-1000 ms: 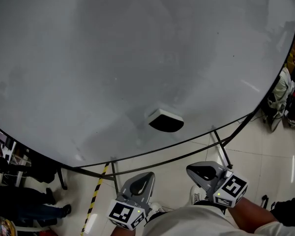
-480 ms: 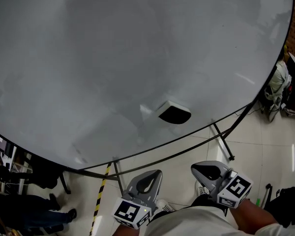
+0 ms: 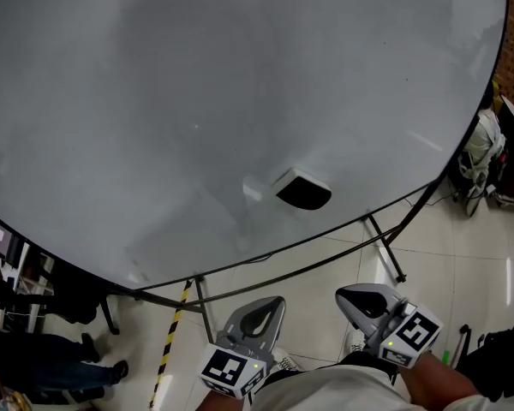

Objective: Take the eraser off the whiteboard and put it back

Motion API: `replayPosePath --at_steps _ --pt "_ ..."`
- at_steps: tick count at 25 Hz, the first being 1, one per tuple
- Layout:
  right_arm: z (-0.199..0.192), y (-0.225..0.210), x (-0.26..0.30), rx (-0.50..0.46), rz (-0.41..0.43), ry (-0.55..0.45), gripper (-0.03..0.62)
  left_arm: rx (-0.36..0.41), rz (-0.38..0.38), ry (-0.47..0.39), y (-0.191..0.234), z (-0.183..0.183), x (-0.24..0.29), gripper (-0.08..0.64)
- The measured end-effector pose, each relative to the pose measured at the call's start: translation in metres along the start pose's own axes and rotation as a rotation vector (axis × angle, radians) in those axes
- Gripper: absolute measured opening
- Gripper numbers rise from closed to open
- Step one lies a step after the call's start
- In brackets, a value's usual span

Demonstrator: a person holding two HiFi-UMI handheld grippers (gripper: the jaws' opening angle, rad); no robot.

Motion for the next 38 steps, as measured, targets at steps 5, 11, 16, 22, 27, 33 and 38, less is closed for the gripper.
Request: replayPosePath --at_steps 5,11,16,22,27,33,38 --pt "0.005 -0.021 -0.019 -0.026 0.105 0.003 0.002 -0.020 0.065 -0.014 -0.035 0.001 0.020 0.012" --pt "0.000 -0.063 -0.050 -0.045 0.236 0.029 0.002 -0.031 0.197 -0.049 -0.085 -0.004 0.047 0.012" --pt "-0.014 -0.087 -0.068 -0.026 0.299 0.082 0.002 -0.055 0.261 -0.039 -0.115 -0.011 0.056 0.012" --pt "-0.009 -0.074 -0.079 -0.022 0.294 0.047 0.002 -0.013 0.247 0.006 -0.122 -0.015 0.044 0.012" --pt "-0.011 -0.052 -0.079 -0.005 0.226 0.026 0.002 0.025 0.173 0.029 -0.114 -0.009 0.024 0.012" --pt "-0.019 -0.027 -0.072 0.003 0.157 0.031 0.002 0.020 0.123 0.039 -0.100 -0.012 0.002 0.012" --pt "-0.020 -0.015 -0.073 0.005 0.117 0.032 0.002 0.017 0.115 0.027 -0.091 -0.017 -0.011 0.012"
Point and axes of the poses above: the fingertips, and each gripper's own axes: x forward along the fingers, y to its left, z out of its top, the point moved 10 cm from there along -x, backward along the fingers, and after that the axes turned 1 degree about -x, right-handed, at the moved point
